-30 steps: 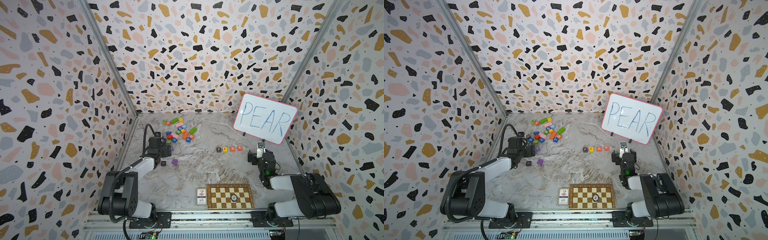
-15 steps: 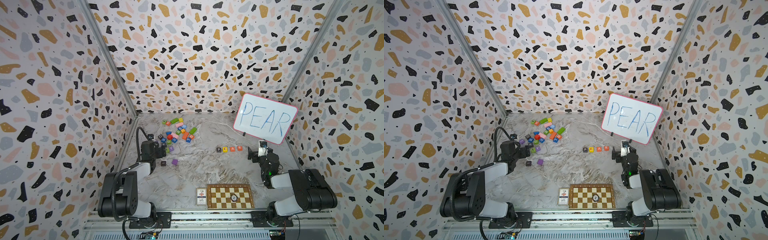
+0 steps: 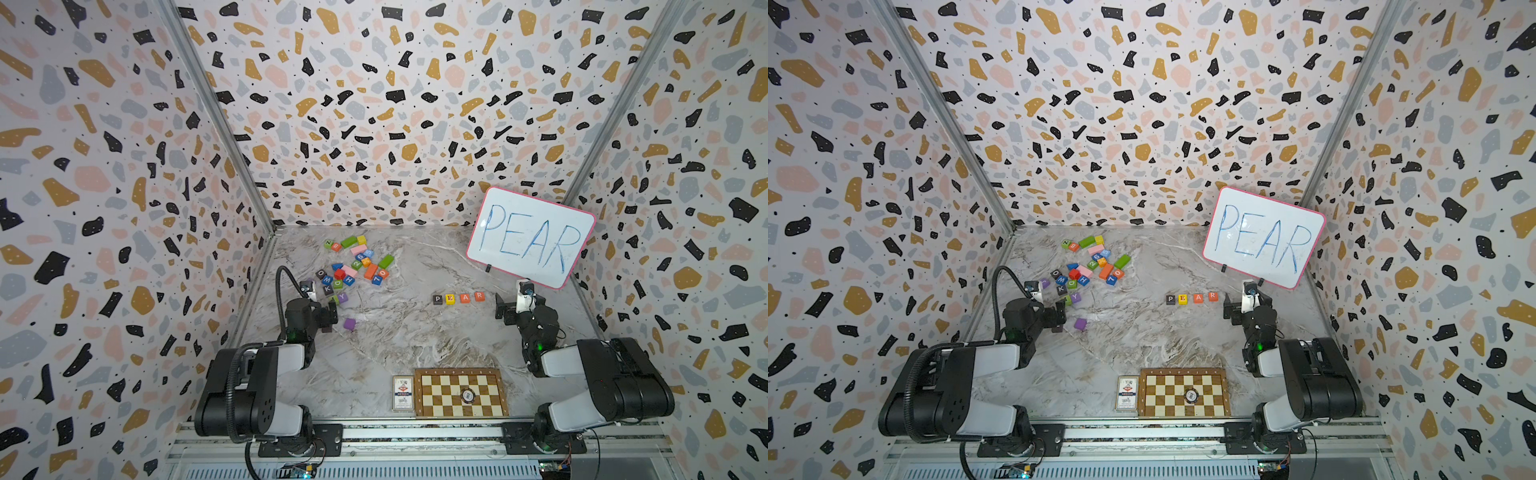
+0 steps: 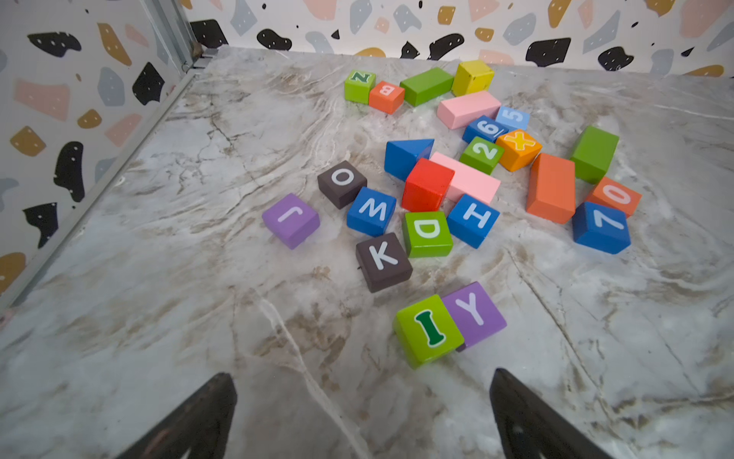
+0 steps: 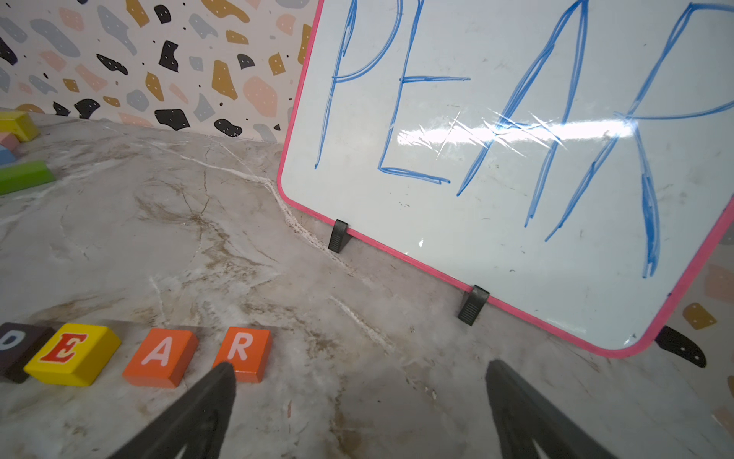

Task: Spell the uppercase word “pear” with letter blocks
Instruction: Reset both arms

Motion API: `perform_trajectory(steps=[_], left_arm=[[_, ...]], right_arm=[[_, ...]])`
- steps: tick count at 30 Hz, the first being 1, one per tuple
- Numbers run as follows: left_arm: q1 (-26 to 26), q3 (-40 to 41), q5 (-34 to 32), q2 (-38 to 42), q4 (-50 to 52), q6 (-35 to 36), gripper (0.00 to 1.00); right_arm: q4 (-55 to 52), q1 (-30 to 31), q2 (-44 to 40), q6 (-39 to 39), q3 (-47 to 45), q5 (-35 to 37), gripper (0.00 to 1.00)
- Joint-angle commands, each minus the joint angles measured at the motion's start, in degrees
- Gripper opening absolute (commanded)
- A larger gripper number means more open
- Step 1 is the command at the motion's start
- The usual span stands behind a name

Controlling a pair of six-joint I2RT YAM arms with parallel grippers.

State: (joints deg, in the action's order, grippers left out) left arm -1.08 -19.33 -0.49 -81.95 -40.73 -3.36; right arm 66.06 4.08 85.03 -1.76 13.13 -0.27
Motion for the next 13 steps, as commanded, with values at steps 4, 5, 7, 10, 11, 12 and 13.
perform_trajectory(steps=[4, 5, 7, 10, 11, 12, 13], left_arm=[[0.5, -1.6, -0.7, -0.2, -2.4, 1.4, 0.99], [0.4, -1.5, -0.7, -0.3, -2.8, 1.4, 0.99], [0.5, -1.3, -0.8, 0.0, -2.9, 1.5, 0.99], [0.6, -0.6, -0.9, 0.6, -3.7, 1.6, 0.99], [0.7, -0.2, -0.9, 0.9, -4.1, 1.6, 0.99], [0.7, -0.1, -0.9, 1.1, -4.1, 1.6, 0.99], [0.7, -0.1, -1.0, 1.2, -4.1, 1.6, 0.99]], right_arm=[[-0.5, -0.2, 0.7, -0.3, 1.7, -2.4, 0.99], [-0.6, -0.3, 1.0, -0.4, 1.9, -2.6, 0.99], [-0.9, -0.4, 1.2, -0.2, 2.1, -2.7, 0.99], [-0.7, -0.8, 0.9, 0.1, 1.9, -3.5, 0.99], [-0.6, -0.9, 0.5, 0.1, 1.6, -3.4, 0.99], [0.5, -0.9, 0.1, 0.0, 0.8, -3.3, 0.99], [1.0, -0.7, -0.6, -0.1, 0.2, -2.7, 0.99]])
